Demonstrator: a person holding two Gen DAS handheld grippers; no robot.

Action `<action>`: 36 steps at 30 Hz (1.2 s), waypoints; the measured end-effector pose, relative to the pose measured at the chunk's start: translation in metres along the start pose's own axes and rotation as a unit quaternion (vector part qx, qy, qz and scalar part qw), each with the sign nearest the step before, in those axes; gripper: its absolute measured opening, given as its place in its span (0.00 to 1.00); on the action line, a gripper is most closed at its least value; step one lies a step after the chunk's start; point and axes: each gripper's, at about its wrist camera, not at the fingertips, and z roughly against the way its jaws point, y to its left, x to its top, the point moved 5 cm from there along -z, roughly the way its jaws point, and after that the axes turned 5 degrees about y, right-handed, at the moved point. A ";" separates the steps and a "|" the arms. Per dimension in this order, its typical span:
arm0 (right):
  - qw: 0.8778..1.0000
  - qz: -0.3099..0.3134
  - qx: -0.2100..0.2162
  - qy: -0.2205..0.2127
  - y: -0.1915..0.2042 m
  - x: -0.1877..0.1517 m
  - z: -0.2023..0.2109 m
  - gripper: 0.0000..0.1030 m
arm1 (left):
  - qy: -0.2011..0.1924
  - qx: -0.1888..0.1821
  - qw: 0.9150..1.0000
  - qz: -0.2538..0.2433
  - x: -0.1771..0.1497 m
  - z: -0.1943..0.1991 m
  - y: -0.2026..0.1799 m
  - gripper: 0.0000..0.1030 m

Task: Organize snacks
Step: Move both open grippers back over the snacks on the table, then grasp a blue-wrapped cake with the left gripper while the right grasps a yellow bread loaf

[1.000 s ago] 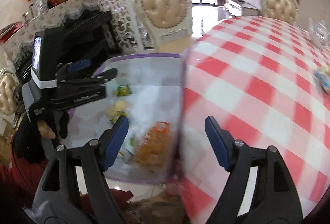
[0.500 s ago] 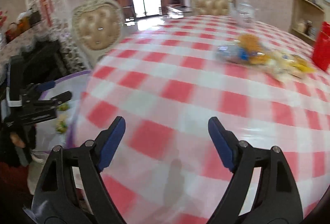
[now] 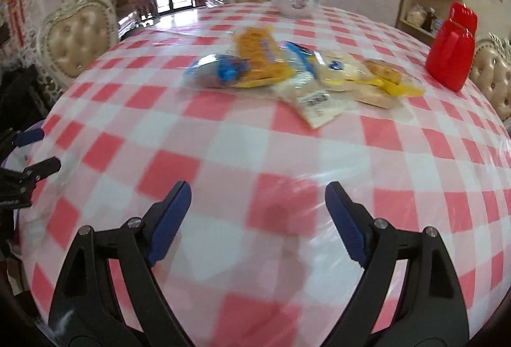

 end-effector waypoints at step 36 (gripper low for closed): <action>0.989 -0.140 0.055 -0.001 -0.066 -0.007 -0.014 0.85 | 0.025 -0.128 0.986 0.108 0.151 -0.135 -0.084 0.45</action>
